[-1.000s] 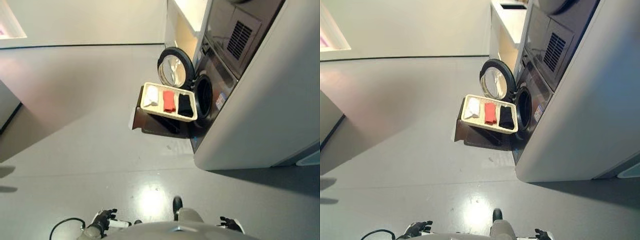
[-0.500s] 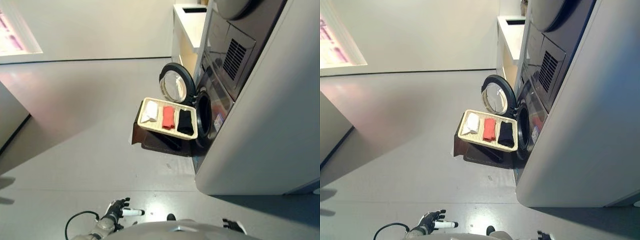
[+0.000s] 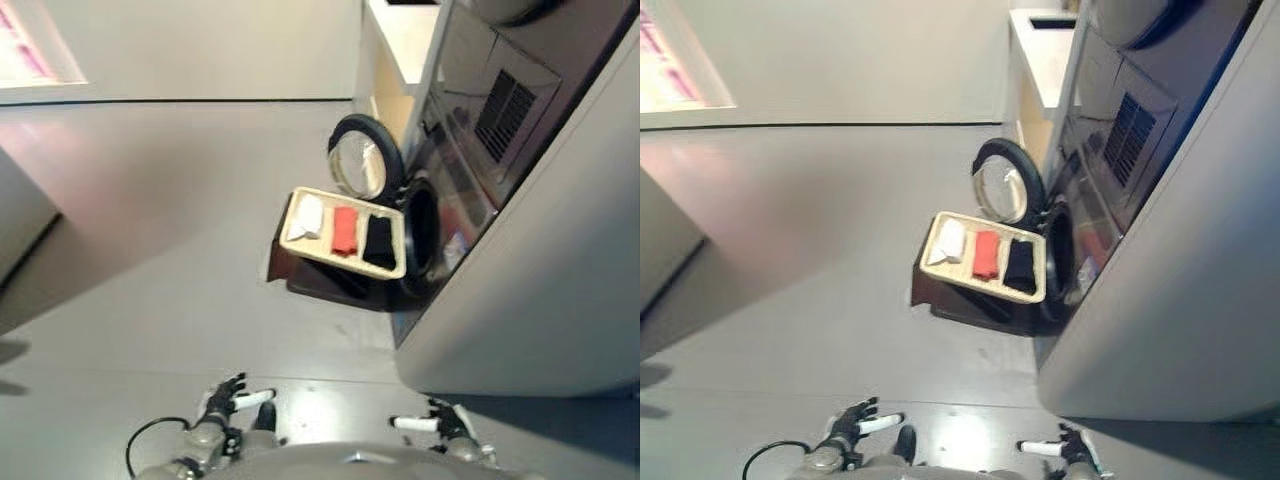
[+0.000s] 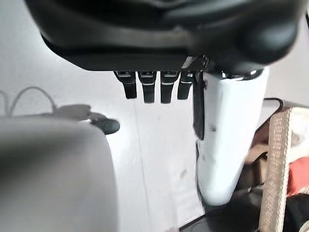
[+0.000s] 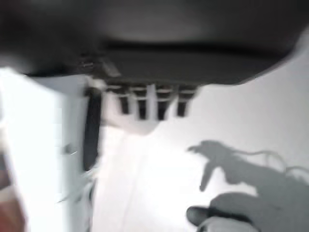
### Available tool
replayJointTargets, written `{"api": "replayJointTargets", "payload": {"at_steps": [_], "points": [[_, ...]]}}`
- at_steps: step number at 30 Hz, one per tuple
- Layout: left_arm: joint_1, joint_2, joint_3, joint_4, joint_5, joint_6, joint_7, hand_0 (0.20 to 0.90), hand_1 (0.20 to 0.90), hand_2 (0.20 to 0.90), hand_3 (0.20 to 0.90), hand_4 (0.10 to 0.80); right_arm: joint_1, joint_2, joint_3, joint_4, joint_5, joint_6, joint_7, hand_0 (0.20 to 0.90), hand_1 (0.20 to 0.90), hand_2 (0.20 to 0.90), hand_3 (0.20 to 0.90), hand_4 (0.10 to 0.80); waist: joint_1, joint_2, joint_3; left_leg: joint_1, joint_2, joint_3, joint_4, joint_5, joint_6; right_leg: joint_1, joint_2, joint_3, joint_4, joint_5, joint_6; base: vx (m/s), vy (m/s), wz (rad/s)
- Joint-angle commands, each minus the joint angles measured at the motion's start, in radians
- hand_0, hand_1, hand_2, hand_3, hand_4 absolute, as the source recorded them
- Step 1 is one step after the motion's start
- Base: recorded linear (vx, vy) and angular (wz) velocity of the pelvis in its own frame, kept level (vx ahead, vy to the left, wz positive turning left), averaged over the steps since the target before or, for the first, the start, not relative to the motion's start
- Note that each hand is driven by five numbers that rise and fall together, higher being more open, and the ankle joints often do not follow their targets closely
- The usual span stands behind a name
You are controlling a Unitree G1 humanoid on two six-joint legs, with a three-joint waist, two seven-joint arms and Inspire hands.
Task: Pick up the clothes and place them into the washing machine
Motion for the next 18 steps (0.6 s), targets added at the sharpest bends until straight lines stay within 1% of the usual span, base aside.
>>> {"api": "replayJointTargets", "payload": {"at_steps": [1,3,4,5,7,8,9,10,11,12,14,15,16,17,18], "points": [[0.010,0.073,0.013,0.027,0.039,-0.023,0.018,0.900,0.900,0.900,0.900,0.800,0.025,-0.022,-0.010,-0.059,0.038,-0.034,-0.013,0.900,0.900,0.900,0.900,0.800,-0.020,-0.055,-0.019,-0.114,-0.063,0.000,0.098,-0.031,0.004,0.164,-0.135,-0.015,0.055,0.261,0.110,0.235,0.186,-0.83],[-0.005,0.088,0.011,0.022,0.039,-0.026,0.016,0.900,0.900,0.900,0.900,0.800,0.025,-0.021,-0.014,-0.066,0.044,-0.036,-0.012,0.900,0.900,0.900,0.900,0.800,-0.038,-0.038,0.000,-0.074,-0.066,0.010,0.093,-0.056,0.022,0.090,-0.116,-0.059,0.182,0.307,0.112,0.229,0.234,-0.45],[-0.009,0.092,0.013,0.022,0.038,-0.024,0.013,0.900,0.900,0.900,0.900,0.800,0.028,-0.021,-0.019,-0.064,0.044,-0.033,-0.012,0.900,0.900,0.900,0.900,0.800,-0.043,-0.031,0.005,-0.053,-0.065,0.017,0.089,-0.070,0.027,0.060,-0.125,-0.099,0.216,0.309,0.109,0.260,0.260,-0.26],[-0.013,0.095,0.014,0.024,0.037,-0.023,0.010,0.900,0.900,0.900,0.900,0.800,0.032,-0.019,-0.023,-0.064,0.040,-0.031,-0.011,0.900,0.900,0.900,0.900,0.800,-0.051,-0.020,0.008,-0.023,-0.063,0.026,0.080,-0.082,0.030,0.020,-0.137,-0.149,0.223,0.303,0.104,0.279,0.217,-0.26],[-0.011,0.092,0.018,0.025,0.036,-0.023,0.000,0.900,0.900,0.900,0.900,0.800,0.044,-0.017,-0.031,-0.062,0.039,-0.028,-0.007,0.900,0.900,0.900,0.900,0.800,-0.068,-0.011,0.008,0.034,-0.067,0.023,0.059,-0.106,0.027,-0.026,-0.149,-0.219,0.172,0.249,0.090,0.265,0.136,-0.20],[-0.010,0.092,0.018,0.025,0.036,-0.023,0.000,0.900,0.900,0.900,0.900,0.800,0.045,-0.017,-0.031,-0.062,0.039,-0.028,-0.007,0.900,0.900,0.900,0.900,0.800,-0.072,-0.013,0.011,0.039,-0.070,0.019,0.059,-0.108,0.026,-0.021,-0.152,-0.222,0.176,0.243,0.090,0.377,0.071,-0.02],[-0.006,0.079,0.018,0.023,0.046,-0.027,-0.012,0.900,0.900,0.900,0.900,0.800,0.057,-0.020,-0.039,-0.053,0.034,-0.027,-0.001,0.900,0.900,0.900,0.900,0.800,-0.091,-0.014,0.011,0.088,-0.087,0.004,0.043,-0.140,0.019,-0.051,-0.154,-0.269,0.049,0.209,0.081,0.376,0.030,0.00],[-0.005,0.075,0.016,0.025,0.051,-0.030,-0.015,0.900,0.900,0.900,0.900,0.800,0.061,-0.020,-0.043,-0.048,0.033,-0.027,0.000,0.900,0.900,0.900,0.900,0.800,-0.101,-0.021,0.013,0.111,-0.099,-0.003,0.038,-0.156,0.018,-0.064,-0.154,-0.272,-0.017,0.225,0.083,0.509,0.031,0.02],[-0.004,0.069,0.009,0.027,0.056,-0.033,-0.019,0.900,0.900,0.900,0.900,0.800,0.063,-0.019,-0.045,-0.045,0.029,-0.024,0.001,0.900,0.900,0.900,0.900,0.800,-0.112,-0.033,0.010,0.134,-0.118,-0.013,0.030,-0.171,0.019,-0.093,-0.153,-0.262,-0.103,0.255,0.086,0.422,0.000,0.03],[-0.003,0.061,0.000,0.027,0.061,-0.035,-0.022,0.900,0.900,0.900,0.900,0.800,0.068,-0.021,-0.047,-0.039,0.025,-0.023,0.004,0.900,0.900,0.900,0.900,0.800,-0.128,-0.041,0.014,0.172,-0.134,-0.030,0.017,-0.192,0.021,-0.125,-0.150,-0.250,-0.185,0.300,0.090,0.423,-0.004,0.12],[-0.003,0.056,-0.009,0.037,0.065,-0.040,-0.023,0.900,0.900,0.900,0.900,0.800,0.071,-0.020,-0.056,-0.040,0.019,-0.019,0.007,0.900,0.900,0.900,0.900,0.800,-0.147,-0.043,0.023,0.226,-0.138,-0.049,-0.004,-0.217,0.018,-0.154,-0.148,-0.244,-0.280,0.358,0.104,0.395,-0.007,0.34],[-0.001,0.051,-0.013,0.041,0.066,-0.040,-0.026,0.900,0.900,0.900,0.900,0.800,0.075,-0.018,-0.058,-0.043,0.012,-0.017,0.010,0.900,0.900,0.900,0.900,0.800,-0.153,-0.038,0.027,0.251,-0.135,-0.057,-0.016,-0.229,0.016,-0.174,-0.148,-0.258,-0.310,0.379,0.112,0.389,-0.021,0.51],[0.003,0.047,-0.015,0.041,0.063,-0.040,-0.027,0.900,0.900,0.900,0.900,0.800,0.079,-0.017,-0.060,-0.046,0.006,-0.015,0.011,0.900,0.900,0.900,0.900,0.800,-0.158,-0.035,0.027,0.275,-0.135,-0.062,-0.025,-0.242,0.014,-0.194,-0.152,-0.287,-0.327,0.394,0.118,0.385,-0.038,0.50],[0.007,0.044,-0.015,0.041,0.065,-0.039,-0.026,0.900,0.900,0.900,0.900,0.800,0.081,-0.017,-0.061,-0.050,0.000,-0.012,0.014,0.900,0.900,0.900,0.900,0.800,-0.162,-0.032,0.024,0.304,-0.134,-0.067,-0.038,-0.255,0.011,-0.206,-0.152,-0.317,-0.331,0.403,0.121,0.372,-0.051,0.50],[0.011,0.040,-0.015,0.041,0.065,-0.039,-0.028,0.900,0.900,0.900,0.900,0.800,0.085,-0.017,-0.063,-0.052,-0.002,-0.012,0.016,0.900,0.900,0.900,0.900,0.800,-0.169,-0.031,0.020,0.324,-0.132,-0.075,-0.043,-0.266,0.009,-0.208,-0.150,-0.325,-0.325,0.412,0.119,0.358,-0.065,0.53]]}}
